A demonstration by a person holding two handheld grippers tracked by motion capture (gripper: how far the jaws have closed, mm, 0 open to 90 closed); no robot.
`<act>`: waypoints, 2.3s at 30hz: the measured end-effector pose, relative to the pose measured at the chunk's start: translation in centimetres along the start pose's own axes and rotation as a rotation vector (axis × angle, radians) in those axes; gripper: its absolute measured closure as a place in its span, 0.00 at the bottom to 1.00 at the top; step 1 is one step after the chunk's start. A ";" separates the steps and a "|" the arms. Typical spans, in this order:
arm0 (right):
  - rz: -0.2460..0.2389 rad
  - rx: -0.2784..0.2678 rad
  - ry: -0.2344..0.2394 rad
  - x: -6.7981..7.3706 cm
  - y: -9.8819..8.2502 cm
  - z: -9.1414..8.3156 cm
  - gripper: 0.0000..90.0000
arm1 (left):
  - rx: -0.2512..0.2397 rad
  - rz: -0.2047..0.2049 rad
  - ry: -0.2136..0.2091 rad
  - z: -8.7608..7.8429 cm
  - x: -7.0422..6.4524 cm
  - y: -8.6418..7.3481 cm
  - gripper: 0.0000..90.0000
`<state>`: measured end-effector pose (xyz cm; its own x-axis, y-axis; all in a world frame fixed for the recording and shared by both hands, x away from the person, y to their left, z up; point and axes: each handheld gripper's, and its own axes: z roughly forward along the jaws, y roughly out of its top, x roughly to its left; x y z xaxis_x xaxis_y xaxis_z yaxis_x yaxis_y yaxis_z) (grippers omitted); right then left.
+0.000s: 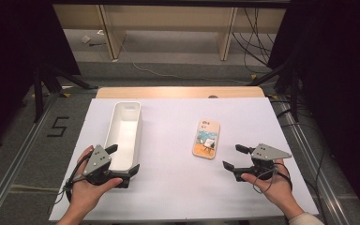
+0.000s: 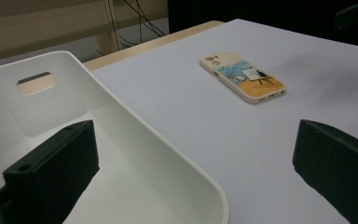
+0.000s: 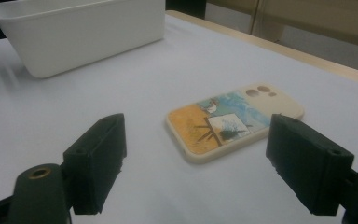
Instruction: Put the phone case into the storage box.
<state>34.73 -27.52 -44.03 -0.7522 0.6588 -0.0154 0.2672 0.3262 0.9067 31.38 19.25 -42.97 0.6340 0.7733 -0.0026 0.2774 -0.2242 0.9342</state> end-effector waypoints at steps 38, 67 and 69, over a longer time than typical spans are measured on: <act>-0.121 0.288 0.057 0.8 4.6 13.9 1.00 | 0.005 -0.009 -0.005 0.0 -0.1 -0.1 0.00; -0.117 0.490 0.032 1.7 3.8 17.3 1.00 | 0.012 -0.009 -0.005 0.0 -0.1 -0.3 0.00; -0.097 0.499 0.027 1.7 3.8 17.2 1.00 | 0.013 -0.009 -0.004 0.0 -0.1 -0.3 0.00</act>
<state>44.85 -13.50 -47.81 -0.8015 0.5937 -0.0721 0.4457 0.6733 0.5900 31.24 19.19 -43.24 0.6344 0.7729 -0.0122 0.2926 -0.2254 0.9293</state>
